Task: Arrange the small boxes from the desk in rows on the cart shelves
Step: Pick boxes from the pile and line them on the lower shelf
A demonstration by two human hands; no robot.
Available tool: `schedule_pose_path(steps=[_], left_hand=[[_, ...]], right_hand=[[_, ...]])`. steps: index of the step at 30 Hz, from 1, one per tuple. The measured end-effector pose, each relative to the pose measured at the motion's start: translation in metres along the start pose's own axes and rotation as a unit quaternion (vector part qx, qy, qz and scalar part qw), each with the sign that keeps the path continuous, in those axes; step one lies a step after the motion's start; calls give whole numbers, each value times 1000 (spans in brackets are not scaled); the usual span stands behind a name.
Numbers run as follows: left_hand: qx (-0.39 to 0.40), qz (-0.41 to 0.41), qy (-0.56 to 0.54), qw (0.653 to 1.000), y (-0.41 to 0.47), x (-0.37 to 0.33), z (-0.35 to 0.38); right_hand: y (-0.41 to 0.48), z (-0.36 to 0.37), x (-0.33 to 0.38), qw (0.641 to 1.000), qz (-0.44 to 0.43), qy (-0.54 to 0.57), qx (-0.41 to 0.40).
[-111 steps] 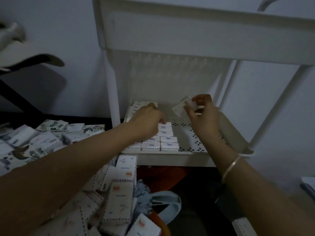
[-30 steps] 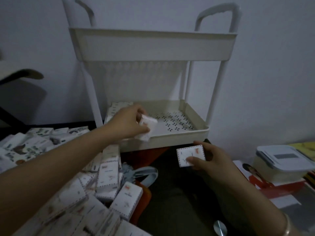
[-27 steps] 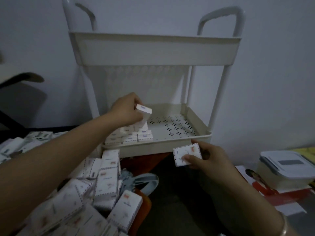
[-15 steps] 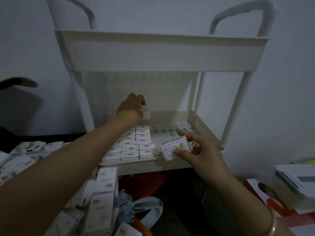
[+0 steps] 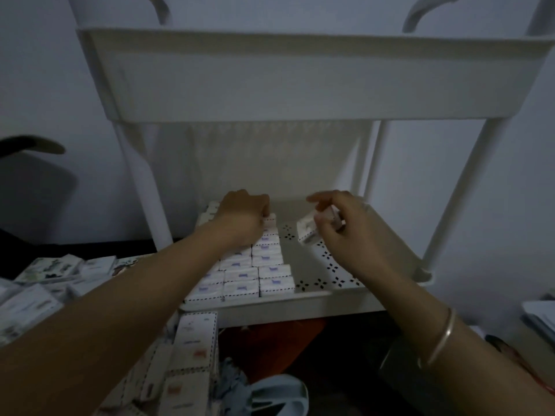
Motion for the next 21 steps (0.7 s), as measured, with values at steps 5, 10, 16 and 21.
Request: schedule_pose_path(steps=[5,10,16,21], left_hand=[[31,17,28,999,-5,-4,9],[31,34,71,996,-13,-12,2],[40,63,84,994,-34,-18,2],[95,42,37,994,-41,-14,-7]], right_hand=[[41,23,-31,998,62,-12,-4],[76,55,-59,993,115,20,16],[92,96,-32,991,28,-33,123],[84,119,-21,977,-4,-24,211]])
Point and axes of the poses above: each hand's wrist, its own y-axis towards the middle knuckle, its own z-axis out of the palm, x = y × z, the point moved 8 cm from there along y, towards the middle knuckle, and after that the axes turned 7 degrees about -y, right-handed, at the moved point
